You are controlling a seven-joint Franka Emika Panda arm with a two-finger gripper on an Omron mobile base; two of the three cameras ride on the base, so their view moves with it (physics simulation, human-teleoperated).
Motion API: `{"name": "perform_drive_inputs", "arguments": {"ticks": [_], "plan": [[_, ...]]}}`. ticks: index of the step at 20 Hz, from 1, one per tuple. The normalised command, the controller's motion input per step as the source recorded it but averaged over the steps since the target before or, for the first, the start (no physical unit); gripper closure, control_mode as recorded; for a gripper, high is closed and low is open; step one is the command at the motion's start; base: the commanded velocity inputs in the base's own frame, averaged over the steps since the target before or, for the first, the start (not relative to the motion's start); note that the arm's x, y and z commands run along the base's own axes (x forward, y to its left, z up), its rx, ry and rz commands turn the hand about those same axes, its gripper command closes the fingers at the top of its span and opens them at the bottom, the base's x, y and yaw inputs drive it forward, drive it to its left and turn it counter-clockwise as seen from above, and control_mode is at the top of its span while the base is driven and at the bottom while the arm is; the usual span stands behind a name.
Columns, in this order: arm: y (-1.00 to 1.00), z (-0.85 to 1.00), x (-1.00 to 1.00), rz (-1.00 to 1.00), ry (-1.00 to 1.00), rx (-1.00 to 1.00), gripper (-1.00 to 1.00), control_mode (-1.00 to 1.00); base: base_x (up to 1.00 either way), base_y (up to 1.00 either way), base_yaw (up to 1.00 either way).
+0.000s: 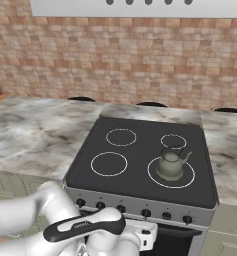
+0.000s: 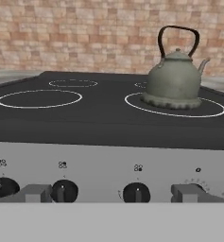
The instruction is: Turn on the front right burner of the stove.
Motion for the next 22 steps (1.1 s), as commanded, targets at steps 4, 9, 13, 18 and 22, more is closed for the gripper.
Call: {"name": "perform_drive_inputs", "arguments": {"ticks": [4,9,13,18,22], "plan": [[0.0,-0.2,0.3,0.0,-0.05,0.01,-1.0,-1.0,0.0,0.0,0.0],[-0.02,-0.23,0.16,0.0,-0.02,0.03,-1.0,-1.0,0.0,0.0,0.0],[-0.1,-0.23,0.09,0.0,-0.05,0.03,-1.0,-1.0,0.0,0.0,0.0],[-0.11,-0.15,0.14,0.0,-0.03,0.05,-1.0,-1.0,0.0,0.0,0.0],[-0.13,-0.1,0.12,0.0,-0.01,0.05,-1.0,-1.0,0.0,0.0,0.0]]}}
